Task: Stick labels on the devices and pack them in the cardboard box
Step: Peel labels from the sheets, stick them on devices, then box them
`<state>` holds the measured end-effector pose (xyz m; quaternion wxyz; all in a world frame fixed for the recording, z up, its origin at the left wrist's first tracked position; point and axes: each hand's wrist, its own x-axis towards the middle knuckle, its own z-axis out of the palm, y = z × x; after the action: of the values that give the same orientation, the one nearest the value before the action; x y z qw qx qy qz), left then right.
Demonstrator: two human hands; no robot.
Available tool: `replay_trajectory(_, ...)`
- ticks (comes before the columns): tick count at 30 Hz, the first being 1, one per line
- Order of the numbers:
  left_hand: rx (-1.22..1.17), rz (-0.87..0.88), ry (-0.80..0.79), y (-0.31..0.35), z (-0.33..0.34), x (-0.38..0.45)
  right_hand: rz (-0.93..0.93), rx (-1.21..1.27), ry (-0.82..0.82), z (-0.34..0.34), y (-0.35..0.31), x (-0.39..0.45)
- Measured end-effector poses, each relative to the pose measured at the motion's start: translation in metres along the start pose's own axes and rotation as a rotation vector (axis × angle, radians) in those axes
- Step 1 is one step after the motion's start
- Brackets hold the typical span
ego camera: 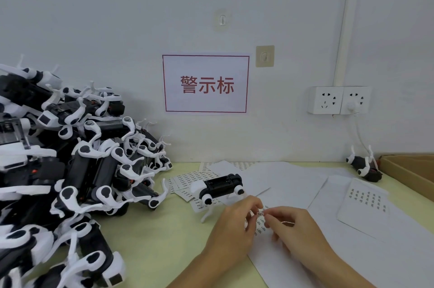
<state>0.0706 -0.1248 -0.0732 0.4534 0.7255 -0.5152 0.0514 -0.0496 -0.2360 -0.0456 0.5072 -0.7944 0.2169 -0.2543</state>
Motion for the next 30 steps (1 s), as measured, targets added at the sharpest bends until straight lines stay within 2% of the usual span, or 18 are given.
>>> replay_trajectory(16, -0.061, 0.01, -0.062, 0.0032, -0.0013, -0.0009, -0.071, -0.168, 0.044, 0.0008, 0.0018, -0.0006)
replay_trajectory(30, -0.177, -0.03, 0.009, 0.0025, -0.0025, 0.0004, -0.071, -0.149, 0.008, 0.0003, 0.0058, 0.0007)
